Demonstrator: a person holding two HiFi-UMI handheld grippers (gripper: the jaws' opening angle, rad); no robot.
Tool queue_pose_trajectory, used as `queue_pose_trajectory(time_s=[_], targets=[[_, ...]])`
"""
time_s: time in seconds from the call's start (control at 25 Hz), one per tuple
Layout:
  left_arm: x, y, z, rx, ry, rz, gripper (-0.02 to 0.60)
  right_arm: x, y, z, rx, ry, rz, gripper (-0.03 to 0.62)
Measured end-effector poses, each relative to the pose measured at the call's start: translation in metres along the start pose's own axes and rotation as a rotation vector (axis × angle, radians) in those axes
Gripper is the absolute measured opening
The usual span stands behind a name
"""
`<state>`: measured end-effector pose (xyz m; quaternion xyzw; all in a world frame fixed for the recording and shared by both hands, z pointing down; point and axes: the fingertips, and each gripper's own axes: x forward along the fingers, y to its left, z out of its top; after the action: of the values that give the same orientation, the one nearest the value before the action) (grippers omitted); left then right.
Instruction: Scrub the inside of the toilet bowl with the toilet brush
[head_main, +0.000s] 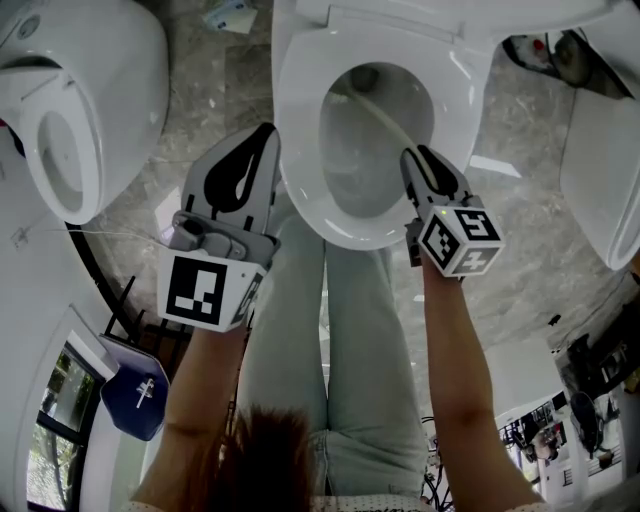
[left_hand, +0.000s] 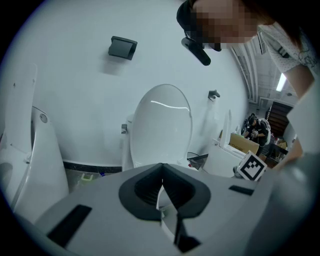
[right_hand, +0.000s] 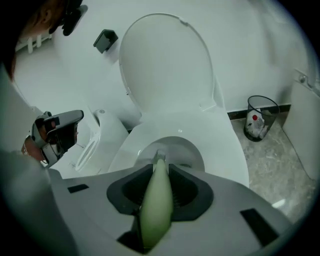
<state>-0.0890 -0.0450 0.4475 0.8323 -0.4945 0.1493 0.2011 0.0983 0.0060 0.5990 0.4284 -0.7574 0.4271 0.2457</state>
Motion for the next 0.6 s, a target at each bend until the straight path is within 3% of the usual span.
queue_pose_trajectory(time_s=[0.24,0.6], targets=[[0.0,-0.004,-0.003,-0.004,0.002,-0.005,0.005,-0.003,-0.001,-0.008,-0.037,0.027,0.019,0.107],[-0.001,-0.006,-0.007,-0.014,0.03,-0.011,0.005,-0.014,0.006,-0.023,-0.3,0.134,0.044,0.107]])
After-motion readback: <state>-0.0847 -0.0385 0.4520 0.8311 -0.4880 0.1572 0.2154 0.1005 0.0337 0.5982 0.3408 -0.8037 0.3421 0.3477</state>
